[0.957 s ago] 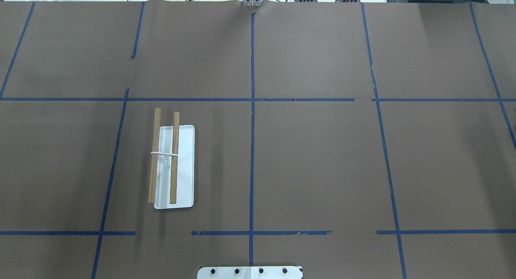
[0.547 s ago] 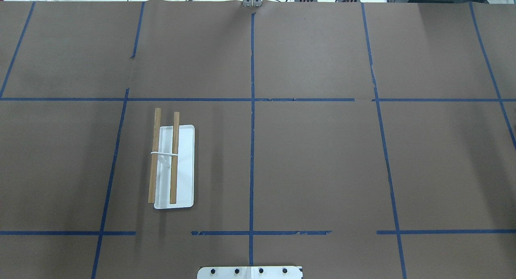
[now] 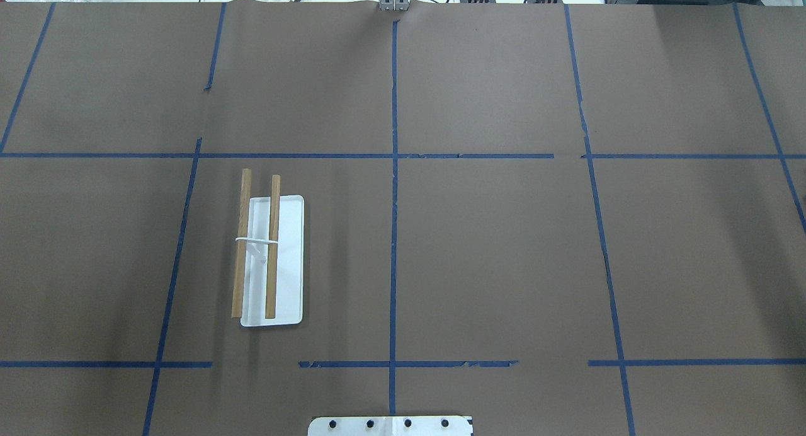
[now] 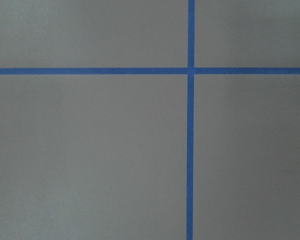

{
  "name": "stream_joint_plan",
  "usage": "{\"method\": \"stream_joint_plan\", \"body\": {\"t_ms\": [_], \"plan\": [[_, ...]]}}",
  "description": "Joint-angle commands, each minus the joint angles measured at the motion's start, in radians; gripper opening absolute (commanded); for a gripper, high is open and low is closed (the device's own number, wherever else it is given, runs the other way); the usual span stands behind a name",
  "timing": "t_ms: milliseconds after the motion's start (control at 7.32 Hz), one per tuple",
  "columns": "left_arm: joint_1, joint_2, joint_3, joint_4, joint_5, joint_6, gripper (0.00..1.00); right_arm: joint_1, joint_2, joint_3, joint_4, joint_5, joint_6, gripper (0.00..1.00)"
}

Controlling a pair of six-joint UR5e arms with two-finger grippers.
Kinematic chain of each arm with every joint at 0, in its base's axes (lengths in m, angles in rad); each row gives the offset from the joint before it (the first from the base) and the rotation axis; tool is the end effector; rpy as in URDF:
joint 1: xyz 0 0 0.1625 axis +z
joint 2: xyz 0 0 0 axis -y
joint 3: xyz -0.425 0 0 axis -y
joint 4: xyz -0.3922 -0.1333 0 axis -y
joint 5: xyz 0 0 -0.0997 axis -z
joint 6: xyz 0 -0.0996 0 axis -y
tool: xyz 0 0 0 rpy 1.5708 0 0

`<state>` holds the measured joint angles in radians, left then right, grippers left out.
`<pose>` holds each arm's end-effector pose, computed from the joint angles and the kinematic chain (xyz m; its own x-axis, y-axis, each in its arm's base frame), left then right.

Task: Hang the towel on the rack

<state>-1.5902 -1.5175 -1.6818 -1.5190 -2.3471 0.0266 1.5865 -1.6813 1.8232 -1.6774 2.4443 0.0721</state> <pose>-0.0726 -0.4677 0.6348 0.7137 0.0169 -0.7002 0.0004 0.9997 0.0245 0.0639 -0.4423 0.5898 0.6397 0.0551 0.7667 -0.0619 0.9979 -0.0200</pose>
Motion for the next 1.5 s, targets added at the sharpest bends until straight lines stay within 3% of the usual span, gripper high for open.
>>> {"method": "stream_joint_plan", "body": {"t_ms": [0,410,547,820,957,1366], "plan": [[0.001,-0.03,-0.001,0.0,0.0,-0.001,1.0,0.0,0.003,-0.036,0.001,-0.043,-0.144,1.0],[0.001,-0.039,-0.003,-0.001,0.0,-0.001,1.0,-0.025,0.005,-0.114,0.002,-0.05,-0.369,1.0],[0.001,-0.039,-0.001,-0.001,0.0,-0.001,1.0,-0.025,0.003,-0.192,0.115,-0.051,-0.435,1.0],[0.001,-0.039,-0.001,-0.001,-0.001,0.001,1.0,-0.028,-0.005,-0.434,0.473,-0.042,-0.434,1.0],[0.001,-0.039,-0.001,-0.001,-0.001,0.001,1.0,-0.046,-0.005,-0.482,0.528,-0.044,-0.437,1.0],[0.001,-0.039,-0.003,-0.001,-0.001,0.001,1.0,-0.114,-0.009,-0.519,0.539,-0.051,-0.462,1.0]]}}
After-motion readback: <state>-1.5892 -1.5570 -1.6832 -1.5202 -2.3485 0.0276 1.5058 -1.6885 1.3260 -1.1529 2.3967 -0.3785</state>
